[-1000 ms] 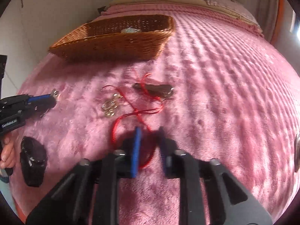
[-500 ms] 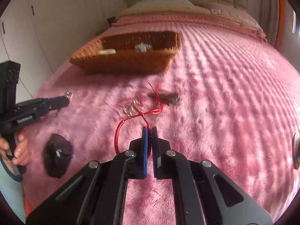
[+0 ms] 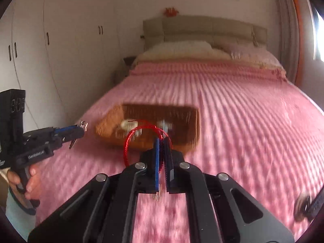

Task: Organize jewelry
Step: 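Carry the clip and red string over the basket and open both tools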

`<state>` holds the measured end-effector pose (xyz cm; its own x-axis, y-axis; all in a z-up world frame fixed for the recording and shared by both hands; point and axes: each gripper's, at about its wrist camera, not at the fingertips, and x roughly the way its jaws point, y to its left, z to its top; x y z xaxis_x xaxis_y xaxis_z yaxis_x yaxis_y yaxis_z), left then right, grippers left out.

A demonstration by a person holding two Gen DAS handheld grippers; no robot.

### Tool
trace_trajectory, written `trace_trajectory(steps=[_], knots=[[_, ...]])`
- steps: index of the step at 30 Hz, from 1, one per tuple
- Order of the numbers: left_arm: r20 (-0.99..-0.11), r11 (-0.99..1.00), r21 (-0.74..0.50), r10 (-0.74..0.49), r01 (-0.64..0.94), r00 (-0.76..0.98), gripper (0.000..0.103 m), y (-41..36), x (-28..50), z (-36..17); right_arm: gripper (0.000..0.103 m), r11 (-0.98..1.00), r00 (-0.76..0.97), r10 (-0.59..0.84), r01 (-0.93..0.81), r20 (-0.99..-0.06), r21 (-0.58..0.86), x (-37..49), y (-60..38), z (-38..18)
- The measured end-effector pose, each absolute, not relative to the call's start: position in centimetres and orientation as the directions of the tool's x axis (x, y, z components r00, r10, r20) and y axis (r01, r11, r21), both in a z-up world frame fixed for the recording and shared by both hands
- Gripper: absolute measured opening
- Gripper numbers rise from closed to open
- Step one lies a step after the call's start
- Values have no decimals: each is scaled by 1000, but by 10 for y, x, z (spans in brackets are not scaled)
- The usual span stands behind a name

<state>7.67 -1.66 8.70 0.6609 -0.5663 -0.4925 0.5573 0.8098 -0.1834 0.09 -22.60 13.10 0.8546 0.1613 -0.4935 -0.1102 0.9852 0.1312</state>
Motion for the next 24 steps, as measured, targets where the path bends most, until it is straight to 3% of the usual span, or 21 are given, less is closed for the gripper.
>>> trace_trajectory(steps=[5, 8, 18, 24], knots=[[-473, 823, -207, -558, 529, 682, 15, -26, 125, 101, 3, 981, 858, 177, -111, -483, 161, 69, -221, 140], [-491, 843, -209, -529, 495, 692, 15, -35, 159, 94, 3, 980, 831, 183, -110, -525, 167, 114, -214, 128], [-652, 900, -201, -418, 388, 632, 15, -51, 235, 22, 3, 972, 671, 208, -59, -712, 228, 202, -207, 46], [-695, 902, -193, -403, 386, 595, 16, -53, 239, 4, 3, 971, 642, 217, -62, -735, 233, 205, -206, 31]])
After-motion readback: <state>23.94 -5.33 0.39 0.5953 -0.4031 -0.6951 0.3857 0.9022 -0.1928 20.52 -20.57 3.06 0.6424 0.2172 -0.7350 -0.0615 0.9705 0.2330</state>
